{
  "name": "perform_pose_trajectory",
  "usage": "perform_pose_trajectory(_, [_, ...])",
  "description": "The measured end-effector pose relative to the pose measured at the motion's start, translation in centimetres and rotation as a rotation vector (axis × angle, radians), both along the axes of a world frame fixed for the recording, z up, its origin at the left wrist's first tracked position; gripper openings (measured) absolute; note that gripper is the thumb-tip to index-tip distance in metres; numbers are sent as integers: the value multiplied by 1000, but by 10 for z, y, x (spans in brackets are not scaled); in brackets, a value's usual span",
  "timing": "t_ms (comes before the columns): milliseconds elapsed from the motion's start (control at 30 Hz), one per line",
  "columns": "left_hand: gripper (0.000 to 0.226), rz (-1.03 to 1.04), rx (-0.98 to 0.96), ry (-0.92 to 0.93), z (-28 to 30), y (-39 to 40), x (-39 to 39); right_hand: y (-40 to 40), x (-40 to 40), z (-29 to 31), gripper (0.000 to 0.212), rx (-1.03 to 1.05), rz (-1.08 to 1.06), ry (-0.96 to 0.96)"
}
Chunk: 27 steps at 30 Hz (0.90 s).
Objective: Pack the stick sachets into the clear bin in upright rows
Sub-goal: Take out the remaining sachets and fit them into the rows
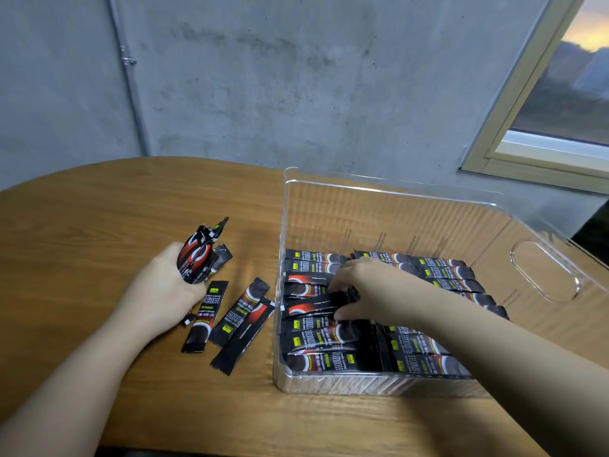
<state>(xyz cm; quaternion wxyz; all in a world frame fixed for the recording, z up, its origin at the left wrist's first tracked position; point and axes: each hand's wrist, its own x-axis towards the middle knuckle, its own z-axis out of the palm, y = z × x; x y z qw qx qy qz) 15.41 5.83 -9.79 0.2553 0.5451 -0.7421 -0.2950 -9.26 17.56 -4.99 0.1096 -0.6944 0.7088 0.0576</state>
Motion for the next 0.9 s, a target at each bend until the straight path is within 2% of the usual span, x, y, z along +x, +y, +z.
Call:
perform_pose_trajectory(500, [24,-6,-9,14,-3,-2,1,-3,-4,20,20,-127,-42,-17])
perform_pose_trajectory(733, [24,9,-4,15,-3,-3,1,14,3,22,37,52,-51,-76])
perform_pose_trajectory(900, [25,7,-3,4,-3,-2,1,10,13,7,45,19,-54,-81])
